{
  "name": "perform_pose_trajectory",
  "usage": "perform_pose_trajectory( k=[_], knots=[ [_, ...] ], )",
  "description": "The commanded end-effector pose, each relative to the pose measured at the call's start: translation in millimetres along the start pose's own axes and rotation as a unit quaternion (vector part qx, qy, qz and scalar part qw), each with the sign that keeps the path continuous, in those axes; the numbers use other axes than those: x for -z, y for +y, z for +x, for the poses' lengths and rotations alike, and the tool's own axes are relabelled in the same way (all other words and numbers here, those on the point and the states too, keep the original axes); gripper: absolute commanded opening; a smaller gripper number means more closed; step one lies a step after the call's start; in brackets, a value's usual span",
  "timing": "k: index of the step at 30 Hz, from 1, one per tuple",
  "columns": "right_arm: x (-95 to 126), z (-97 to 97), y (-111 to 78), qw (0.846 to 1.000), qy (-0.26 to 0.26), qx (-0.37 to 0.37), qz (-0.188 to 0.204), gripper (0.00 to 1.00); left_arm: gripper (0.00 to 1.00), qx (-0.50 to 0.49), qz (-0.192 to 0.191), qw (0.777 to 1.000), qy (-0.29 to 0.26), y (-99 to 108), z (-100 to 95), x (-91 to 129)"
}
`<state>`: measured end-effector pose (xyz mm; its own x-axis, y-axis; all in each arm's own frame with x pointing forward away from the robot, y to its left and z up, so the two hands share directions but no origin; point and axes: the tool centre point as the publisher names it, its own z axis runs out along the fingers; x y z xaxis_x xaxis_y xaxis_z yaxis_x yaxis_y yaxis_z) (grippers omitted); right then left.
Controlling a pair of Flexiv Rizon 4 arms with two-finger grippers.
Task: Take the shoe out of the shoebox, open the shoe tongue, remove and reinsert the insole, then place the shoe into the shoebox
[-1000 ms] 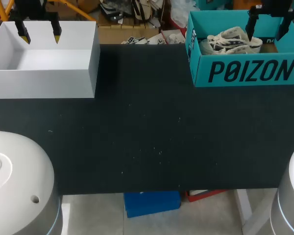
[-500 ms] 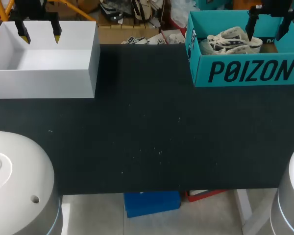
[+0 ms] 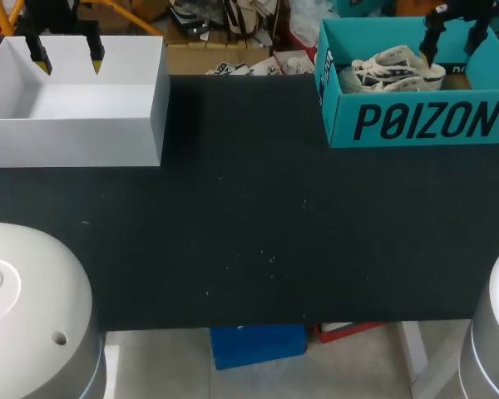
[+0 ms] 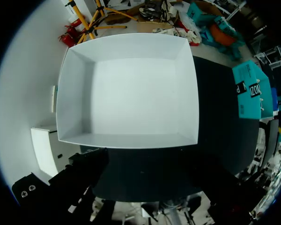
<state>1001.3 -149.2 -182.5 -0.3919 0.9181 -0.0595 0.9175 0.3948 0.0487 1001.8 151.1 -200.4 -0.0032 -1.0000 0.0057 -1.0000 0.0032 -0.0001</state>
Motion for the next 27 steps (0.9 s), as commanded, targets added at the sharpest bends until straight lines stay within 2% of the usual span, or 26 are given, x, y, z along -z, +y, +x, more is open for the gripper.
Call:
perform_pose_trajectory(
  k=[1, 4, 7, 8, 10, 12, 13, 14, 23, 25, 27],
  knots=[
    [-1, 2.6, -7.5, 0.985, -0.033, 0.164, -0.04, 1.0, 1.0, 0.001, -0.001, 1.0, -0.002, 1, 0.7, 1],
    [-1, 2.6, -7.5, 0.985, -0.033, 0.164, -0.04, 1.0, 1.0, 0.001, -0.001, 1.0, -0.002, 1, 0.7, 1],
    [-8, 0.3, -5.7, 0.976, -0.006, 0.215, -0.047, 1.0, 1.0, 0.001, -0.001, 1.0, -0.002, 1, 0.7, 1],
    [-9, -0.6, -2.6, 0.968, 0.0, 0.246, -0.047, 1.0, 1.0, 0.001, -0.001, 1.0, -0.002, 1, 0.7, 1],
    [-8, -0.4, 5.1, 0.946, 0.027, 0.32, -0.051, 1.0, 1.0, 0.001, -0.001, 1.0, -0.002, 1, 0.7, 1],
    [-4, 4.1, 12.0, 0.901, 0.06, 0.427, -0.045, 1.0, 1.0, 0.001, -0.001, 1.0, -0.002, 1, 0.7, 1],
    [-2, 6.3, 13.8, 0.884, 0.074, 0.461, -0.033, 1.0, 1.0, 0.001, -0.001, 1.0, -0.002, 1, 0.7, 1],
    [-1, 5.6, 15.9, 0.883, 0.067, 0.465, -0.017, 1.0, 1.0, 0.001, -0.001, 1.0, -0.002, 1, 0.7, 1],
    [-1, 5.6, 15.9, 0.883, 0.067, 0.465, -0.017, 1.0, 1.0, 0.001, -0.001, 1.0, -0.002, 1, 0.7, 1],
    [-8, 2.9, 20.1, 0.875, 0.05, 0.481, 0.011, 1.0, 1.0, 0.001, -0.001, 1.0, -0.002, 1, 0.7, 1],
    [-13, -2.2, 26.9, 0.884, 0.039, 0.465, 0.001, 1.0, 1.0, 0.001, -0.001, 1.0, -0.002, 1, 0.7, 1]
  ],
)
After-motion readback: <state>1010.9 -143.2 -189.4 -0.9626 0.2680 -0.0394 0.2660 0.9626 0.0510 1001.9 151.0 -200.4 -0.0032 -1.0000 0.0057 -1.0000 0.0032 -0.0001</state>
